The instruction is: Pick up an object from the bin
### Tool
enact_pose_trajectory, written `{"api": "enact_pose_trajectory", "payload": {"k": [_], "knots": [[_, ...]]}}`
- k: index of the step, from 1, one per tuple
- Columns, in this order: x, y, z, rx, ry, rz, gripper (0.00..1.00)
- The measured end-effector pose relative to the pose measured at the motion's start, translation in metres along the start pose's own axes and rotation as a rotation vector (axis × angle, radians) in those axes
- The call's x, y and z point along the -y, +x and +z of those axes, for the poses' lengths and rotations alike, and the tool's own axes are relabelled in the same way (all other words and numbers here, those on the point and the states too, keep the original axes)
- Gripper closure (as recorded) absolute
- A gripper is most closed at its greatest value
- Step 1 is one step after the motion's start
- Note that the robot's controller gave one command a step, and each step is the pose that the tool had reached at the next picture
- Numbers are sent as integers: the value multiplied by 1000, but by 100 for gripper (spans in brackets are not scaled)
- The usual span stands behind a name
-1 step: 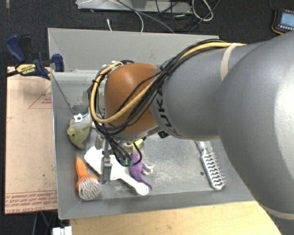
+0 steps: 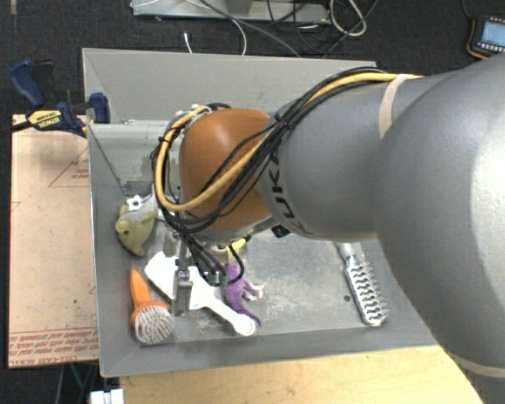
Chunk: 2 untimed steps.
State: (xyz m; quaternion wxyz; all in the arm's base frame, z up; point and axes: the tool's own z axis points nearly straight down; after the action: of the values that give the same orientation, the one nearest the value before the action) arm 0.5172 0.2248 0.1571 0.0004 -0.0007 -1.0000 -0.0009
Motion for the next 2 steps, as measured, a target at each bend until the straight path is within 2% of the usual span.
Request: {"api": "enact_pose_trajectory", "payload": {"k": [1,2], "knots": [[-18,17,49,-4,0,-282,0],[-12,16,59,3,0,-296,100]]}}
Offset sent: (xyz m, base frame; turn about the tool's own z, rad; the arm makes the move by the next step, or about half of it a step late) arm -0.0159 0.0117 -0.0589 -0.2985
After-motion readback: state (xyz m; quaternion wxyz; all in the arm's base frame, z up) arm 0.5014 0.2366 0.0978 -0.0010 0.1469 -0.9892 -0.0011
